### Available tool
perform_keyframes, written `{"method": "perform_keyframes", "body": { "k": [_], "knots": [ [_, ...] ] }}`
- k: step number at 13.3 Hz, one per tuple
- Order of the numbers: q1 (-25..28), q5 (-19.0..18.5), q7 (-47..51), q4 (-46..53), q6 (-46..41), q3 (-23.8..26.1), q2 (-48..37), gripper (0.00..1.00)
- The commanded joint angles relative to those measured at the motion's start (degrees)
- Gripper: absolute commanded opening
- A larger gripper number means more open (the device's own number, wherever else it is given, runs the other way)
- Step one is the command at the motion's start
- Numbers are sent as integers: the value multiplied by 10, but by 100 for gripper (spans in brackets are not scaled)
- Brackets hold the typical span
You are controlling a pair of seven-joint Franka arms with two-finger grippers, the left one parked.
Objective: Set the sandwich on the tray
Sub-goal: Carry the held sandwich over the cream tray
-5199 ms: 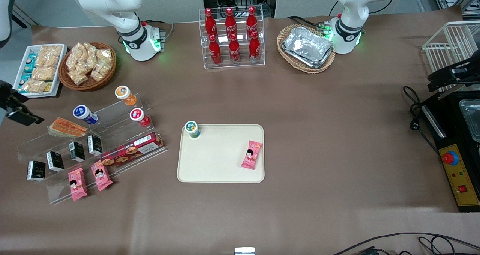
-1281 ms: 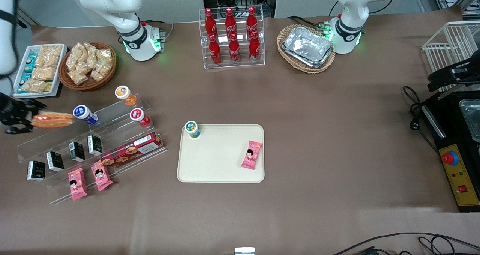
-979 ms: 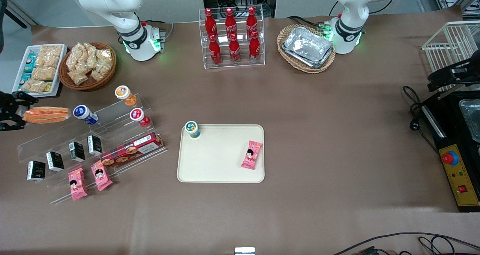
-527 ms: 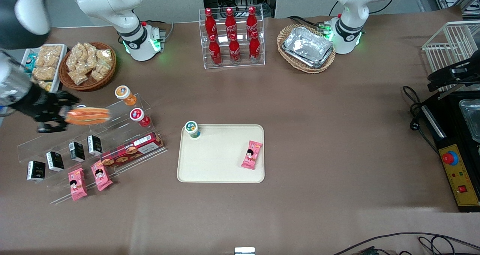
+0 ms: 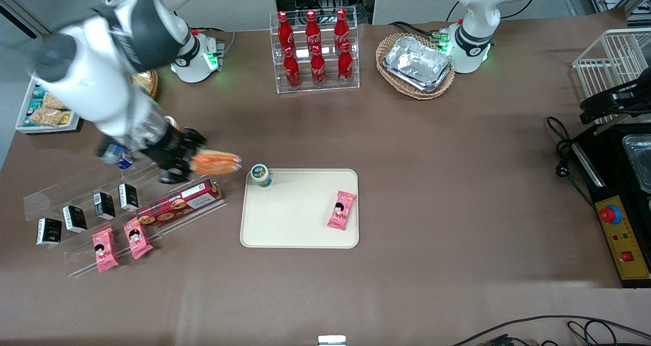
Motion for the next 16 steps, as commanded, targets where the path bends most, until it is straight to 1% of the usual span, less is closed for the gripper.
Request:
{"method": "perform_keyframes", "body": {
  "k": [1, 3, 4, 7, 9, 11, 13, 15, 16],
  "knots": [
    [60, 3, 83, 28, 89, -10, 77, 0],
    [76, -1, 144, 28, 152, -10, 115, 0],
    [88, -1, 155, 28, 181, -10, 133, 0],
    [110, 0, 157, 28, 263, -11, 176, 0],
    [110, 1, 157, 28, 285, -11, 206, 0],
    [117, -1, 156, 25, 334, -11, 231, 0],
    [116, 0, 149, 25, 351, -11, 258, 0],
    [116, -1, 146, 19, 400, -11, 286, 0],
    [116, -1, 143, 20, 410, -11, 300, 0]
  ]
}}
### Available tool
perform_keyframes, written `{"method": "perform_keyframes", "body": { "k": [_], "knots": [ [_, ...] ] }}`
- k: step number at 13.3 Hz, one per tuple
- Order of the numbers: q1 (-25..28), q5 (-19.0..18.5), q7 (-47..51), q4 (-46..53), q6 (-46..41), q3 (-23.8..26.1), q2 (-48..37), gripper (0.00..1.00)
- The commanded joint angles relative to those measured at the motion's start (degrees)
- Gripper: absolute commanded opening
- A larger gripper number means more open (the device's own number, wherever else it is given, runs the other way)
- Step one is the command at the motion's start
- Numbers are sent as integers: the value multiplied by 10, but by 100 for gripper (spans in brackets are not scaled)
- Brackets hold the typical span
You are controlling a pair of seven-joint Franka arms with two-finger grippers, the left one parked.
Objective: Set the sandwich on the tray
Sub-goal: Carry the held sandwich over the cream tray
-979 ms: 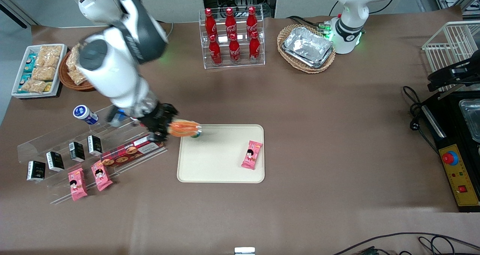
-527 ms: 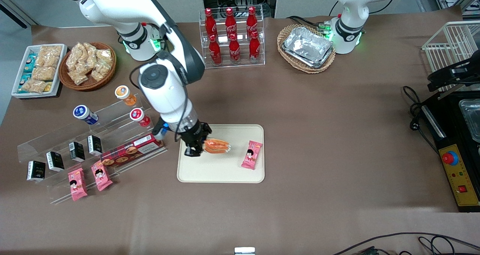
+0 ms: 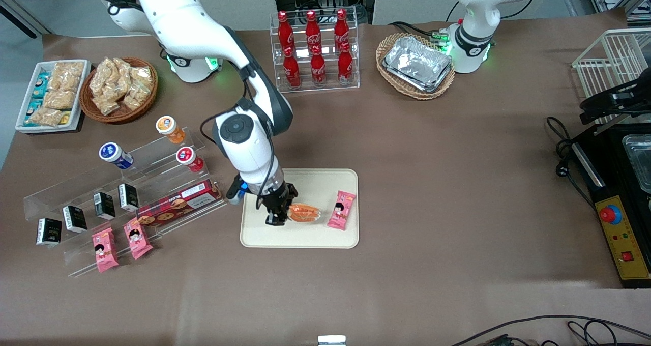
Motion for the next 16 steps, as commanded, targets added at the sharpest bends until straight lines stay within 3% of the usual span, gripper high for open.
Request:
{"method": "perform_keyframes", "body": {
  "k": [1, 7, 12, 14, 16],
  "knots": [
    [7, -1, -12, 12, 61, -7, 57, 0],
    [7, 0, -104, 16, 104, -7, 106, 0],
    [6, 2, -122, 31, 108, -6, 125, 0],
    [4, 5, -114, 52, 108, -6, 142, 5],
    [-3, 7, -115, 54, 110, -8, 140, 32]
  ]
}}
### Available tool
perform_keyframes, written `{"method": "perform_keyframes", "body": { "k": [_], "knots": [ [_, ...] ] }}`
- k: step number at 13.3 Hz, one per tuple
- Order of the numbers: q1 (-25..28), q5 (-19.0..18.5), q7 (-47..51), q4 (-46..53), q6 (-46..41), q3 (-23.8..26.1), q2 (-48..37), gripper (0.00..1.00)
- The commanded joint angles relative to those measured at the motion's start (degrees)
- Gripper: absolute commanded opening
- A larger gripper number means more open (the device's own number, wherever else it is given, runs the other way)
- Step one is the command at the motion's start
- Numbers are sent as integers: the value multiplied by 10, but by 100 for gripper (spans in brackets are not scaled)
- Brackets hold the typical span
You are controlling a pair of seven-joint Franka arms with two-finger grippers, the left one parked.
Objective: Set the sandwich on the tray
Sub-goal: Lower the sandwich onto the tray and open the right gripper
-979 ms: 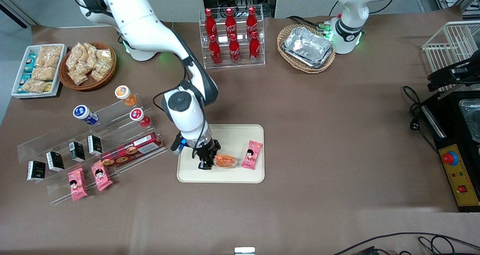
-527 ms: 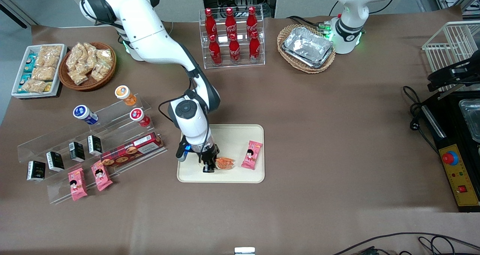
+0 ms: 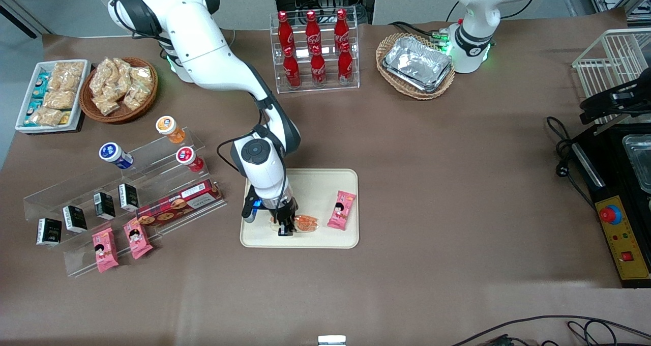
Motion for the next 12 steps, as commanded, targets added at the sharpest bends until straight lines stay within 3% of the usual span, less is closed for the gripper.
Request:
{"method": "perform_keyframes", "body": {
  "k": [1, 2, 3, 6, 12],
  "knots": [
    [-15, 7, -1, 33, 17, -5, 21, 50],
    [-13, 7, -1, 33, 18, -6, 18, 78],
    [-13, 5, -8, 33, 19, -6, 14, 99],
    [-13, 8, -7, 24, 2, -4, -45, 100],
    [-22, 8, -114, -2, -242, -11, -200, 100]
  ]
}}
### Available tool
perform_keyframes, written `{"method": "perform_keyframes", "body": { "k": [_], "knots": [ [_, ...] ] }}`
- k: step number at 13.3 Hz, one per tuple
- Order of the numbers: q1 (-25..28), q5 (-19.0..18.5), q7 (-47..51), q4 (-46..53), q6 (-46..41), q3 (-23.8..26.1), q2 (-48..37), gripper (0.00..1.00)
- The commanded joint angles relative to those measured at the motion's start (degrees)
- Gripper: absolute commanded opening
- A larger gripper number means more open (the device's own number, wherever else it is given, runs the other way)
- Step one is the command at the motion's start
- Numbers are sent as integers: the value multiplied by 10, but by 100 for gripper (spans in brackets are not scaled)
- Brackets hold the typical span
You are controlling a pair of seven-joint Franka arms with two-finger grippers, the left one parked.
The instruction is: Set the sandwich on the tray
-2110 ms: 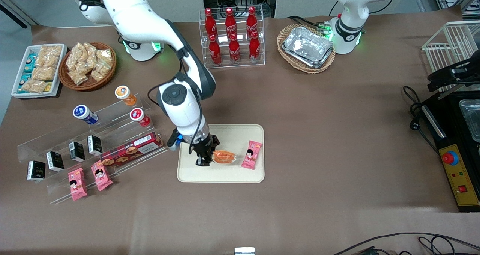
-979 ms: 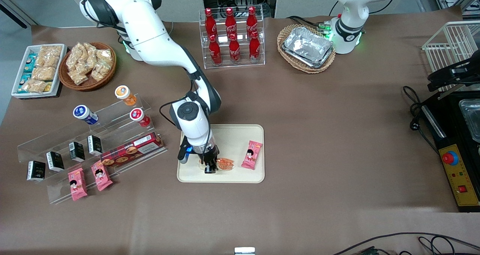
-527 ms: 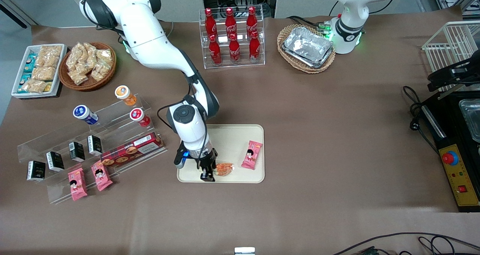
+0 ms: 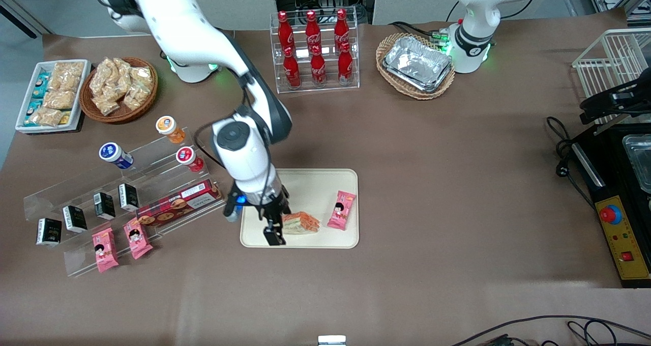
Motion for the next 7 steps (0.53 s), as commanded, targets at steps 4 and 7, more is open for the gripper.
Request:
{"method": "perform_keyframes", "body": {
  "k": [4, 7],
  "knots": [
    [-27, 8, -94, -34, -143, -2, -152, 100],
    [-70, 9, -282, -34, -255, -2, -217, 100]
  ]
}}
